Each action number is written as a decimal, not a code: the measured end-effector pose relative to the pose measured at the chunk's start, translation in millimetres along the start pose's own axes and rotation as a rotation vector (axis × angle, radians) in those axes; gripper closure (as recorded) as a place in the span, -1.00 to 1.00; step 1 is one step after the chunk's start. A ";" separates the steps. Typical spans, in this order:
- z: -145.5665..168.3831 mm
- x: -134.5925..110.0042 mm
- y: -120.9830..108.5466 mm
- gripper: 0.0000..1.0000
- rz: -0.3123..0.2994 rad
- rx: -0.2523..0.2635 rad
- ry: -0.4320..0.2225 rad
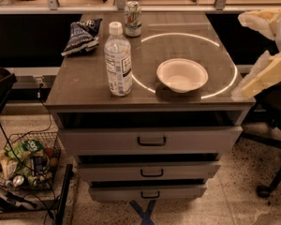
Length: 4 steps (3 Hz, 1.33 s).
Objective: Move blue plastic bottle near 7up can
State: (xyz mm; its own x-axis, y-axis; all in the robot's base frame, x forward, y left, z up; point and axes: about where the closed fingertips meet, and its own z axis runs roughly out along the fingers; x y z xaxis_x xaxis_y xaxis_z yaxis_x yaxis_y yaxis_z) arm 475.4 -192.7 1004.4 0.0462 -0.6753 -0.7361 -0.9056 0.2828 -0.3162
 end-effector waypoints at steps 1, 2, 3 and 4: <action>6.4 -1.3 0.5 -1.00 0.005 -0.005 -0.016; 48.8 -10.2 3.9 -1.00 0.041 -0.040 -0.124; 94.7 -28.9 1.5 -1.00 0.071 -0.070 -0.253; 128.3 -51.8 -0.7 -1.00 0.059 -0.098 -0.365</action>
Offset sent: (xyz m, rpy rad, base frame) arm 0.0351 0.0775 -0.0474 0.2682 0.0431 0.0831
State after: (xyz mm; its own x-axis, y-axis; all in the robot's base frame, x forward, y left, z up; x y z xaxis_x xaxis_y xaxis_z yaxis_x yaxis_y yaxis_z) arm 527.8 -70.5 965.9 0.1241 -0.3681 -0.9215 -0.9462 0.2356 -0.2216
